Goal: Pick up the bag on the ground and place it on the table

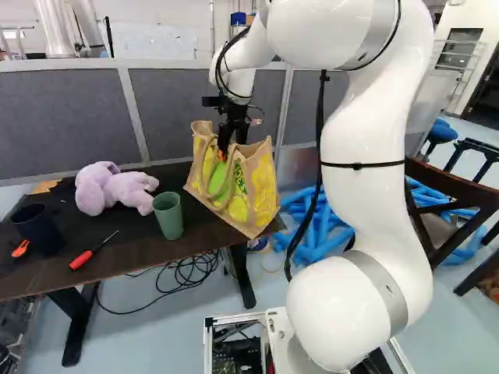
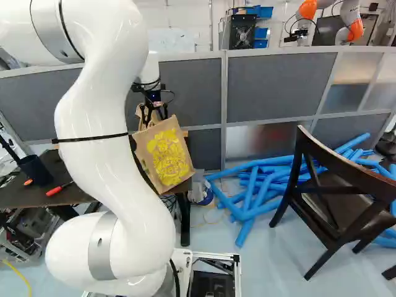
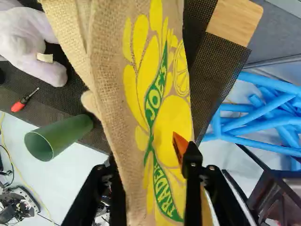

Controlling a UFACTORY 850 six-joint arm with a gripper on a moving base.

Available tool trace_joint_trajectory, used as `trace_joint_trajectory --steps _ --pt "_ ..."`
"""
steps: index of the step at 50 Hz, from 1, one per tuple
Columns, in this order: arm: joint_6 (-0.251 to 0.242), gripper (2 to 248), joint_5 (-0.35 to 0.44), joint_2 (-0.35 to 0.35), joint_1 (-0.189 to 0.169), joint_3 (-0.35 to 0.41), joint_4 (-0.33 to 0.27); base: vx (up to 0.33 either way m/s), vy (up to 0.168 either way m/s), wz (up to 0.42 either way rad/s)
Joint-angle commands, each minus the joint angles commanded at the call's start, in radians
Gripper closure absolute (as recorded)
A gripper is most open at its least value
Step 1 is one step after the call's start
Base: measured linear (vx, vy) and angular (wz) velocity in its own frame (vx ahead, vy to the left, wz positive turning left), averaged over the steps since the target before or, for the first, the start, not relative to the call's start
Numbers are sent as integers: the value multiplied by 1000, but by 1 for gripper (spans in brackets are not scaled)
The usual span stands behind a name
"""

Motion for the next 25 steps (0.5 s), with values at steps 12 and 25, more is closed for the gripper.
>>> trace_joint_trajectory --steps 12,25 --pt "0 38 0 0 0 0 -2 0 0 0" --pt "0 3 0 0 0 0 -35 0 0 0"
